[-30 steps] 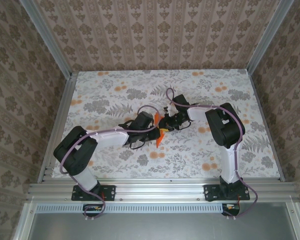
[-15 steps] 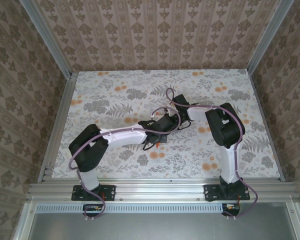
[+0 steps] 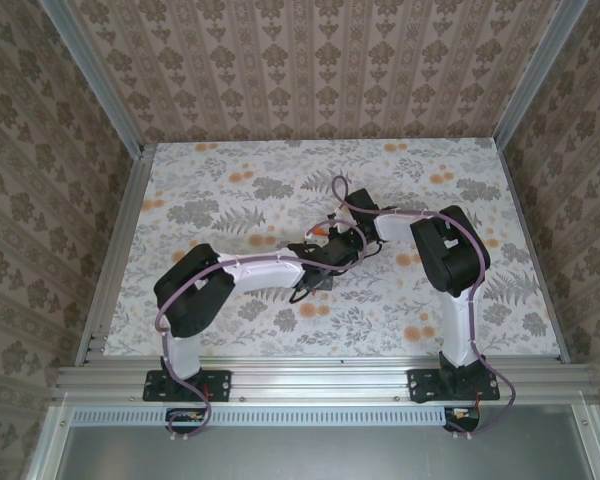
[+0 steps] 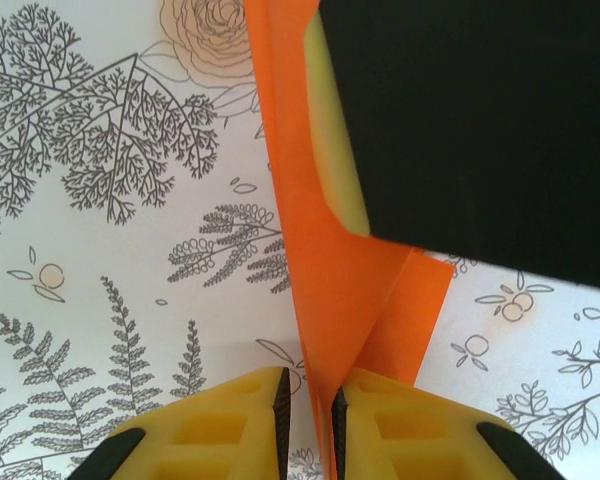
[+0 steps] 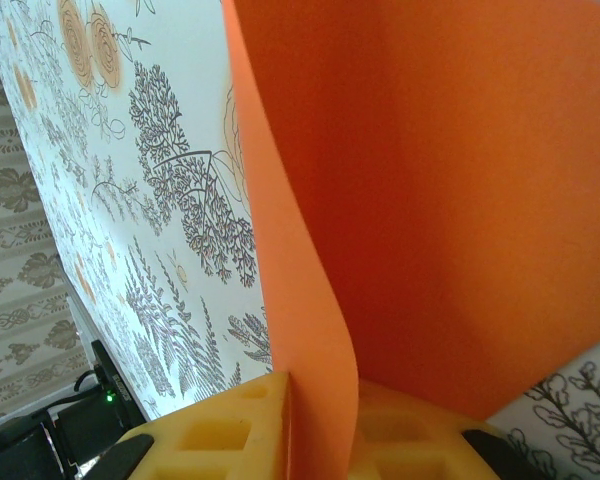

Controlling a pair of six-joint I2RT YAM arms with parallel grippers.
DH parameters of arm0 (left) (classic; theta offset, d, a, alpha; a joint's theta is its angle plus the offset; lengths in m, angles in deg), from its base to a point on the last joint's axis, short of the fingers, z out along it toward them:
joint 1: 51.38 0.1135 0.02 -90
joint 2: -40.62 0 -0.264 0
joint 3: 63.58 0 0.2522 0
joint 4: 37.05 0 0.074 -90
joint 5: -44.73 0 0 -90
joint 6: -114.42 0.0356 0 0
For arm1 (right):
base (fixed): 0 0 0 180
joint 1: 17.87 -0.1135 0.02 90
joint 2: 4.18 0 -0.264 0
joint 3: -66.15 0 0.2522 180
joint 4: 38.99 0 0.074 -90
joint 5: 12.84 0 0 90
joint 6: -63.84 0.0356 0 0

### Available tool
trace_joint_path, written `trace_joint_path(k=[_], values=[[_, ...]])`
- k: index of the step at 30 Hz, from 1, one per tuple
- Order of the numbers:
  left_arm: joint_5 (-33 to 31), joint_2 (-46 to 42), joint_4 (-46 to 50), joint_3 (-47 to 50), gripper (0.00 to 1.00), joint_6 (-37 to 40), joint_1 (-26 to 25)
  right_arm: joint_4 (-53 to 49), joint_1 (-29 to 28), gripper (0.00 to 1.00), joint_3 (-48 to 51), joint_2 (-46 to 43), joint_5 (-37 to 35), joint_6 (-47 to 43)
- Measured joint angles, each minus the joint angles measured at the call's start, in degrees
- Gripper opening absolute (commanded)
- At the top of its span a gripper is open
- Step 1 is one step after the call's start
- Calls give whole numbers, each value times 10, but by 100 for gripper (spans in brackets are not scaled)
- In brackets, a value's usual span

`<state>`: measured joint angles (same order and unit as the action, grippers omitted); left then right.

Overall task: Fold a paper plane with a square sheet of paper (pick it up from the middle)
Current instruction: Fold the wing for the fifth time at the center of the table.

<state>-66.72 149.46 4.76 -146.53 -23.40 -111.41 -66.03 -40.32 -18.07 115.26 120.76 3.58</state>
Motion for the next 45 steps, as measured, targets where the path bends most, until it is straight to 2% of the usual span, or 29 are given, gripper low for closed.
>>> trace_joint_path(k=[13,24,45], values=[[-40,22,15,-18,10,-10,-4,0,0,18,0,0,0,0],[-47,30,28,-22,14,-11,-9,0,0,16,-1,1,0,3],[-3,19,5,-5,14,-15,-10,-1,3,15,-1,2,0,7]])
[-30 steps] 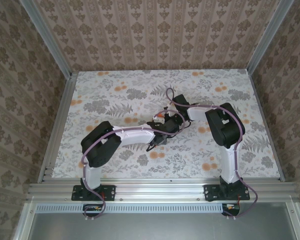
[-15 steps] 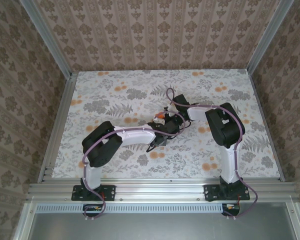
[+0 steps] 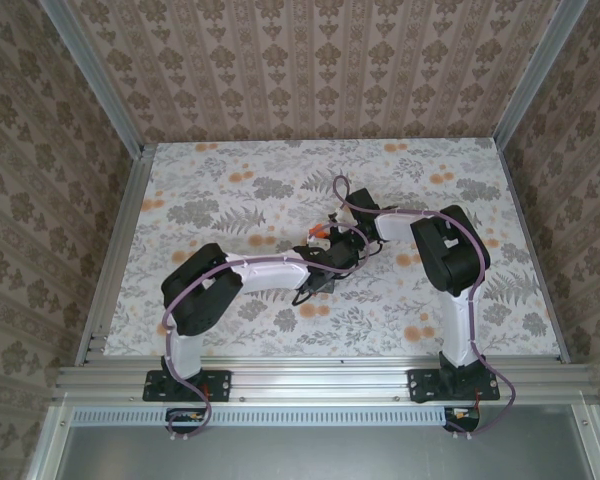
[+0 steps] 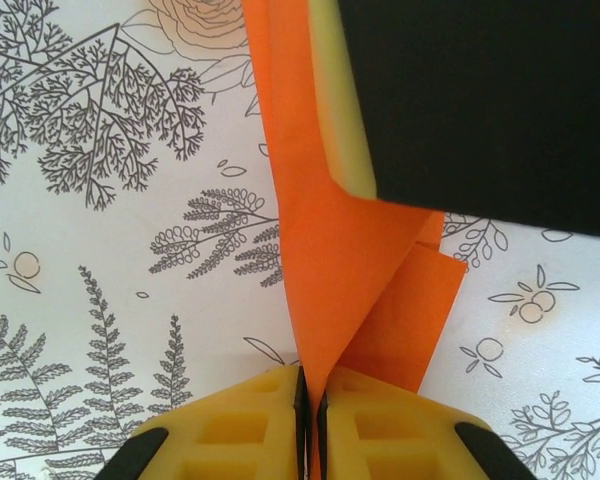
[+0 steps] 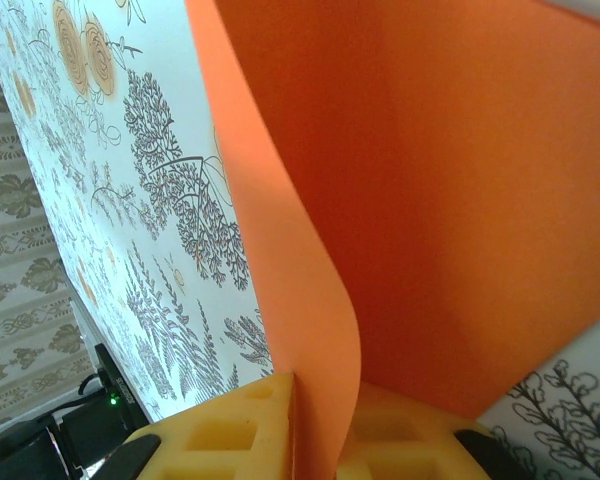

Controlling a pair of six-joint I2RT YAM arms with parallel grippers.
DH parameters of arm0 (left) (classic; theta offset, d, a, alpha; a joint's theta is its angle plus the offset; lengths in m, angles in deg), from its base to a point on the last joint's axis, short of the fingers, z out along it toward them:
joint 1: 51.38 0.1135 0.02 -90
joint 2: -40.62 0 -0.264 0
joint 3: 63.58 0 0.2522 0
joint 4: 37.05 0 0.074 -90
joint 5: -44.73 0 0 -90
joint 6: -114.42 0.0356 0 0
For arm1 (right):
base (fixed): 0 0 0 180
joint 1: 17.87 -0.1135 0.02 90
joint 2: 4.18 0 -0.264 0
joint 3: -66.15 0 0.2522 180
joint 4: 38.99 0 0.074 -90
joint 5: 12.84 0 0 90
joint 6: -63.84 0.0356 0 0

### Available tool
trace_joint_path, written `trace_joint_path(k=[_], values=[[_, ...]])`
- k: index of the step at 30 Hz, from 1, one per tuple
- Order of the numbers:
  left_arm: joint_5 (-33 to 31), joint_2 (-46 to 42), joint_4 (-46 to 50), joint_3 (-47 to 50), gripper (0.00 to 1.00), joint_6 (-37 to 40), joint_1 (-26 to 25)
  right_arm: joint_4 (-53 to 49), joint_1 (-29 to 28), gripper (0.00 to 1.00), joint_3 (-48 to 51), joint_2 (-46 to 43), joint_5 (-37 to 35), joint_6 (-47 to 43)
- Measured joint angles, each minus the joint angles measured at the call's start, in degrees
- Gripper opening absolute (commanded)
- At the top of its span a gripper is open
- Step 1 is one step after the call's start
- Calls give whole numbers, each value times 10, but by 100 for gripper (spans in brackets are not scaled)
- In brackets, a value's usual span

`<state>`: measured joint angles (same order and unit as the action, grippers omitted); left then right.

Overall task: Fold a paper plane with a square sheet of paper (pick it up from the middle)
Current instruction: Fold the wing for the fifth time at the center of the table.

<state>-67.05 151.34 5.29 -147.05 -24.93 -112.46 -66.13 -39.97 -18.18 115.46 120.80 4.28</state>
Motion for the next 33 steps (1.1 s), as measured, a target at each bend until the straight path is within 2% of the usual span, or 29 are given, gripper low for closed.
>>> trace_joint_path(k=[9,19,27,33], values=[[57,-23,-25,26,20,-25,0,0,0,15,0,0,0,1],[100,-44,-54,52,11,-50,12,0,0,15,0,0,0,2],[98,-44,-52,52,1,-50,12,0,0,16,0,0,0,3],[85,-44,-48,51,0,-14,11,3,0,20,0,-4,-1,17]])
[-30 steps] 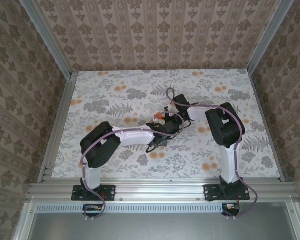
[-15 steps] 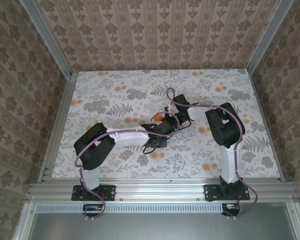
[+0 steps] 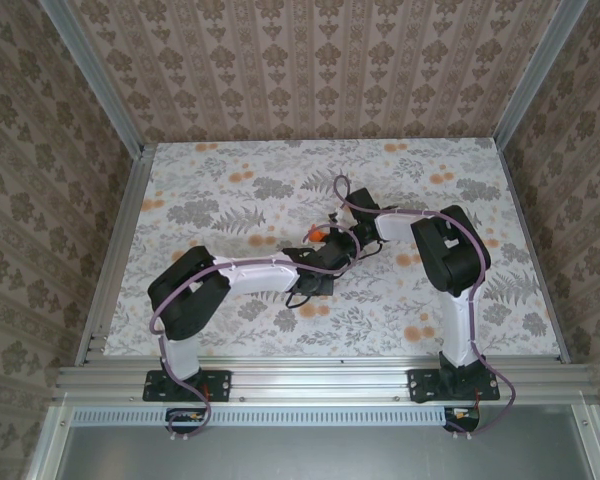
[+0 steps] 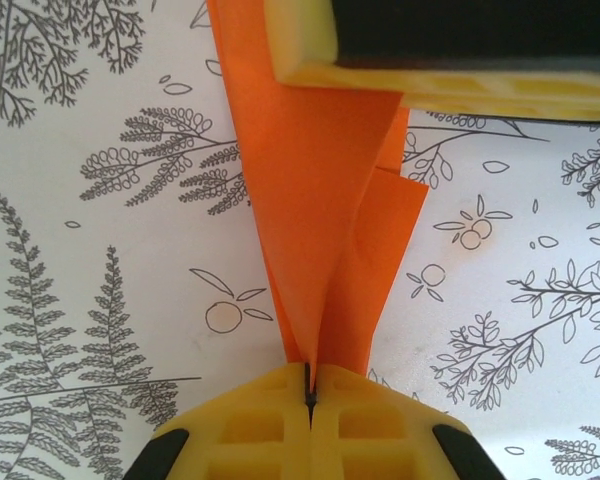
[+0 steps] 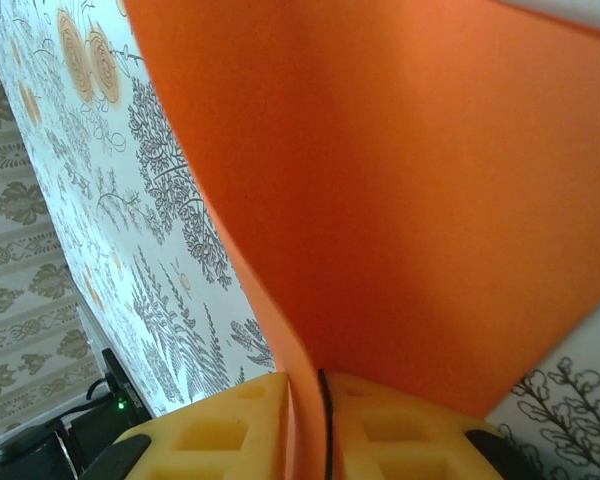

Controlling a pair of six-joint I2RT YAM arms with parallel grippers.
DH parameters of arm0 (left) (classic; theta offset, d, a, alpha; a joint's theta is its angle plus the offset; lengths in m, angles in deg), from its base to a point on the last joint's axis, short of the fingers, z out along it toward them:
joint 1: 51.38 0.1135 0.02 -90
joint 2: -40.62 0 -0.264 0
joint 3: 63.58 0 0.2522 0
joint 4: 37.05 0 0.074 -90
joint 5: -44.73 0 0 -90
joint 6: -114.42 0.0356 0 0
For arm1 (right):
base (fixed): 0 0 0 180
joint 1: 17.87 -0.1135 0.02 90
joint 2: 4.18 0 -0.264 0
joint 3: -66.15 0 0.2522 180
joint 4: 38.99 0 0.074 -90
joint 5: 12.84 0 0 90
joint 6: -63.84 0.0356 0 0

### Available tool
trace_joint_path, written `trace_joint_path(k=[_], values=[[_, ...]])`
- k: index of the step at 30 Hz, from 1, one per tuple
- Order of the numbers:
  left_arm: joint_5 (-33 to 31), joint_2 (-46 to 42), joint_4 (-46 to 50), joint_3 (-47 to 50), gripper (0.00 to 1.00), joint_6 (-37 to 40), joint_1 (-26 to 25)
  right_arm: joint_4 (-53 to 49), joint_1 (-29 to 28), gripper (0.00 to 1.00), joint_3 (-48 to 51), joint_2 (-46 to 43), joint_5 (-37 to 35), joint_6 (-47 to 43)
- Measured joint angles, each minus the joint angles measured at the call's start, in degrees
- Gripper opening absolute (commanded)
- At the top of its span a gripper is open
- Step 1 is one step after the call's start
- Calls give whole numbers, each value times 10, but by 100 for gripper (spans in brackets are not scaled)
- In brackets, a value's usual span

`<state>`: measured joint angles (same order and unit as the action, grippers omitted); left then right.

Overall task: Fold a paper plane with a square sheet of paper (pick it up from the middle)
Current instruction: Fold the wing for the fifth time at the center of the table.

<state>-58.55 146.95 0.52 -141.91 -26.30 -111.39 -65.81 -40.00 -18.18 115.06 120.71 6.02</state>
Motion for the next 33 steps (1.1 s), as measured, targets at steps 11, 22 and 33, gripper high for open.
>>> trace_joint_path(k=[11,22,33], values=[[3,-16,-76,44,0,181,13,-35,5,22,10,-37,-77,44],[50,-39,-150,90,4,264,43,-44,6,16,10,-41,-117,39],[148,-101,-165,129,50,275,78,-46,6,16,10,-39,-121,16]])
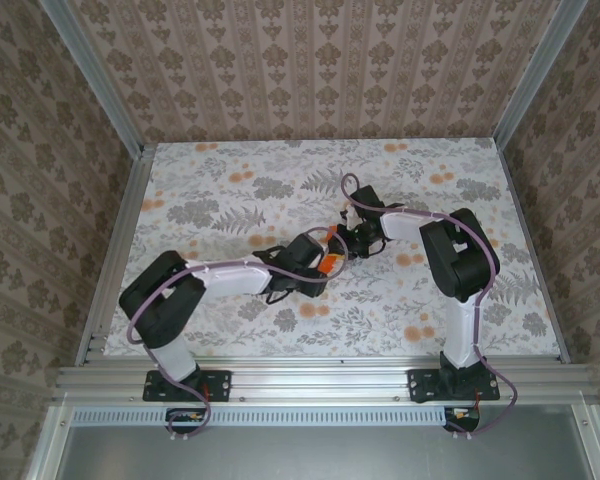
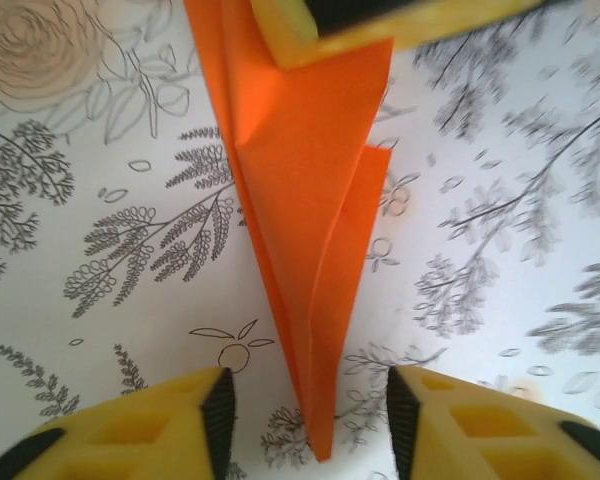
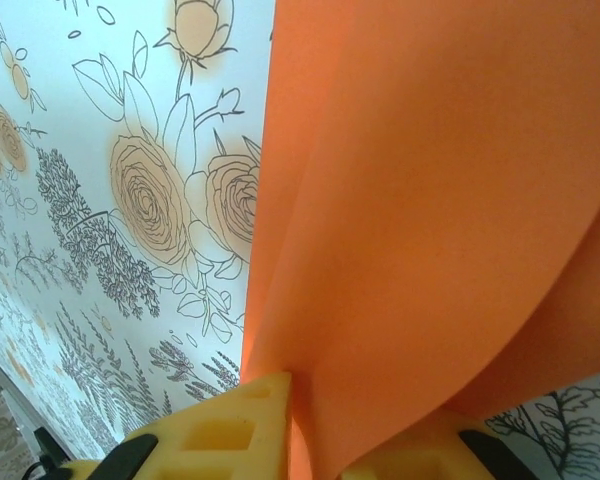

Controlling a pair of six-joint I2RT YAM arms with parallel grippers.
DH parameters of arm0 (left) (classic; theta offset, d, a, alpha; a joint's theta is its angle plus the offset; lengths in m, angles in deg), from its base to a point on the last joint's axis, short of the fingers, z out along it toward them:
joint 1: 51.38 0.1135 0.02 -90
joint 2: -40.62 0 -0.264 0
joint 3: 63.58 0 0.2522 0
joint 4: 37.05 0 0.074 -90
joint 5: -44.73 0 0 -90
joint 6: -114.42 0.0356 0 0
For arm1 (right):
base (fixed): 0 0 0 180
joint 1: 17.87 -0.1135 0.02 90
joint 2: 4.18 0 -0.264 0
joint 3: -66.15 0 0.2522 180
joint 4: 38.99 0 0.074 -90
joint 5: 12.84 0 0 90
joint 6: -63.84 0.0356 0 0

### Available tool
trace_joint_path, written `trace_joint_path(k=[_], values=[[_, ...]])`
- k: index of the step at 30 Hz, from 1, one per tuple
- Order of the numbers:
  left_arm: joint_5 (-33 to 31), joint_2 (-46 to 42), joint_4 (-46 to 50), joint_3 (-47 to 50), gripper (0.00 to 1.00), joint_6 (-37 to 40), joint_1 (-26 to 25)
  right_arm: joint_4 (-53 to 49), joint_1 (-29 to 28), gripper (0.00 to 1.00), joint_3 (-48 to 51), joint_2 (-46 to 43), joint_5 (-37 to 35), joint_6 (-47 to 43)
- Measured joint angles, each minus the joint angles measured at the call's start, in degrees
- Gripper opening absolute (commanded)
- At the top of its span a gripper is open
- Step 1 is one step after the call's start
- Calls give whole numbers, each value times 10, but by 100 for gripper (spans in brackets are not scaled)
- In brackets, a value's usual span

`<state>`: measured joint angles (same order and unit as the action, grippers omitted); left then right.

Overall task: Fold a paper plane with a square sheet of paper (pick it up from the middle)
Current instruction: Fold the wing for the fifth time at the center of the table.

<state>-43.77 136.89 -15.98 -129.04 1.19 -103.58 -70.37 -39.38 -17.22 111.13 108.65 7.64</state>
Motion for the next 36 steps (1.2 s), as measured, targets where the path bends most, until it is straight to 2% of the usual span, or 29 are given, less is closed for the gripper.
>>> trace_joint_path(k=[8,17,23,28,36], values=[[72,-44,-66,13,56,-60,51,0,2,16,-1,3,3,-12],[80,9,-69,8,53,-83,53,0,3,16,-1,5,8,-20],[49,29,-54,-4,51,-78,35,0,3,16,-2,6,11,-21],[4,53,-30,-40,38,-64,3,0,4,16,-2,7,15,-21],[-68,69,8,-57,26,-50,-18,1,4,16,-5,10,17,-21]])
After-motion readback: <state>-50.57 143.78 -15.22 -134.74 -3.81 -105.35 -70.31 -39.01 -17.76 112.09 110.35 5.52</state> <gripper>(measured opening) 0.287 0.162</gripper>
